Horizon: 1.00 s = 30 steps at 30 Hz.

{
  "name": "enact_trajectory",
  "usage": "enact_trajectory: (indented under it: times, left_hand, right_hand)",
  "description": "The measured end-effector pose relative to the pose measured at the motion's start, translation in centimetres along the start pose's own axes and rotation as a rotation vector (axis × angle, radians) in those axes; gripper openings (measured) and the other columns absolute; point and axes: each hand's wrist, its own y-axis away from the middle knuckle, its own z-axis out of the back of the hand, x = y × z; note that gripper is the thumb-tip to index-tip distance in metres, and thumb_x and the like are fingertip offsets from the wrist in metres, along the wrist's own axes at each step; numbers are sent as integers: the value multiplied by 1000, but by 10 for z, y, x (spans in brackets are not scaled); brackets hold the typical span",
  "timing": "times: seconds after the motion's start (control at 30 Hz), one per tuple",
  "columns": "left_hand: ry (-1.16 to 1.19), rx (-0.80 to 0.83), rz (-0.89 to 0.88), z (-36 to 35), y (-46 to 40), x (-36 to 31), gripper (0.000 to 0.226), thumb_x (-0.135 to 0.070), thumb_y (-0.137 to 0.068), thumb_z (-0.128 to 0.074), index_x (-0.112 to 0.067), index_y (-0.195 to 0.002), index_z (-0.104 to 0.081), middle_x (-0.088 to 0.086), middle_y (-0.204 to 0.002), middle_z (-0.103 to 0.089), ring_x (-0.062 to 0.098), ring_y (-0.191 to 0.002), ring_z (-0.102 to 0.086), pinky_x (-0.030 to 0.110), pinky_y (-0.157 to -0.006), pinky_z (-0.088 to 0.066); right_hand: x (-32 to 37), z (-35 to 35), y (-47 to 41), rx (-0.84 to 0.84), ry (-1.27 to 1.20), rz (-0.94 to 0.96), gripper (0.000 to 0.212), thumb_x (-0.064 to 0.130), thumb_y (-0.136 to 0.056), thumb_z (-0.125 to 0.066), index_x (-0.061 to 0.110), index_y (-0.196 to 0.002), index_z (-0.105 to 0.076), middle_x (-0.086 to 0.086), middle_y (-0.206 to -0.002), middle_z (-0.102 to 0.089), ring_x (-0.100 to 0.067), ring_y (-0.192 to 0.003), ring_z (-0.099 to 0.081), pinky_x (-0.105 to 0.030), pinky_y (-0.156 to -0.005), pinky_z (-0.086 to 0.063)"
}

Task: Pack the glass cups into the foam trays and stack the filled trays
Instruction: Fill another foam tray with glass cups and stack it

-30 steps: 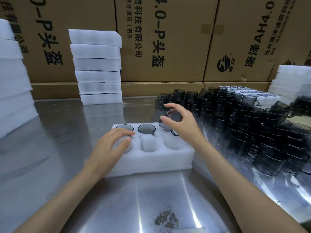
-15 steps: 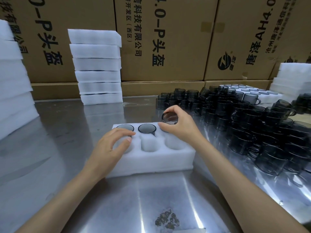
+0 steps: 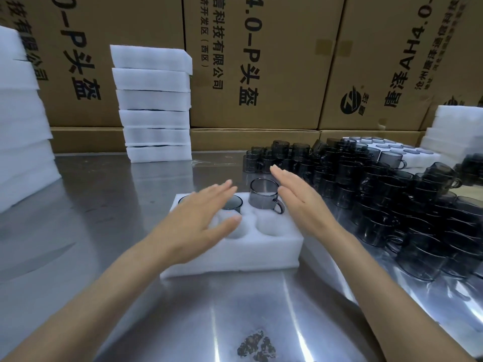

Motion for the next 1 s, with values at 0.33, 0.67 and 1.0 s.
enact_trajectory:
  times: [0.33,0.67,1.0]
  left_hand:
    - [-110,203,-5,-20,-28,-13,70,-61,-92,-30,-35,-151,-1,-25,-154,10,-6,-141,8,26,-114,5]
    - [-143,306,46,-21,-37,-15,69,-66,-89,-27,-38,-150,-12,-24,-156,-3,-4,-143,3,33,-117,3]
    - [-162,98,25,-29,-26,-20,70,-69,-90,-22,-31,-149,-24,-16,-156,-16,3,-143,-12,26,-114,-4]
  right_hand:
    - [4,-4,-1,180,139,-24,51,47,-95,-37,42,-145,-29,31,-151,-17,0,-139,-24,-43,-113,-27]
    - [0,-8,-2,363,387,-116,56,53,-98,-25,32,-150,-20,24,-155,-8,0,-143,-7,-38,-114,-19]
    - [-6,-15,6,13,10,-193,47,46,-99,-35,28,-142,-41,13,-150,-35,-9,-140,-26,-32,-115,-20]
